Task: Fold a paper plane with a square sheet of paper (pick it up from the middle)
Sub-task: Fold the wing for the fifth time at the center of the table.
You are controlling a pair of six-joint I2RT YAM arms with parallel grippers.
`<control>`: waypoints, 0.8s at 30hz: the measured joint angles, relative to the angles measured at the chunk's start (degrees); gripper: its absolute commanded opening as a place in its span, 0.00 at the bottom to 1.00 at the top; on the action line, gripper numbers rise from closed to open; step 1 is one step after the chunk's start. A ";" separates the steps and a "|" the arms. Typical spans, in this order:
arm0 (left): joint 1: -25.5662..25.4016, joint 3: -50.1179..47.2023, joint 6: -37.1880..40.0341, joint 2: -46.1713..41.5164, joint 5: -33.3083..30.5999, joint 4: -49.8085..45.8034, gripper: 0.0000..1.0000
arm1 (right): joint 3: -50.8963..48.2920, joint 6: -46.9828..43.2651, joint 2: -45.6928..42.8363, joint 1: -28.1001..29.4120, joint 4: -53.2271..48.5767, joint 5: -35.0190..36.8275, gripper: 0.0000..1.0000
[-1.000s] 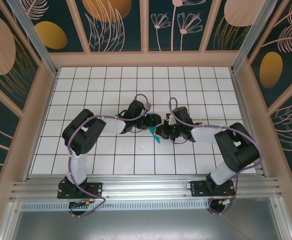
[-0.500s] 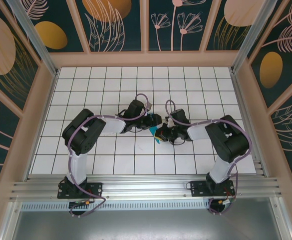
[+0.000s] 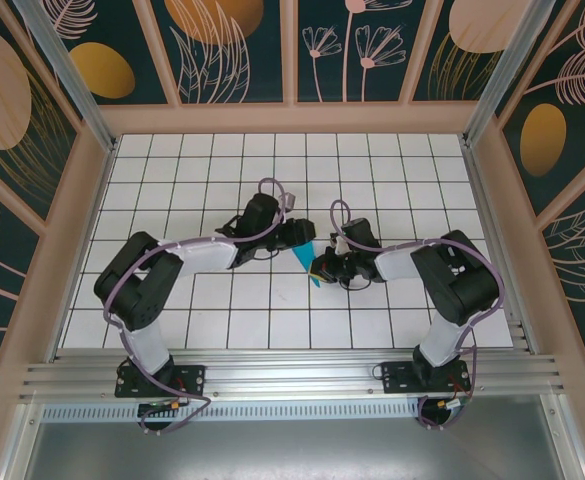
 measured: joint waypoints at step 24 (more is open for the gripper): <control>0.31 -1.25 -1.03 10.32 -3.23 3.50 0.13 | 1.11 -1.99 0.50 -0.04 -2.03 -0.55 0.00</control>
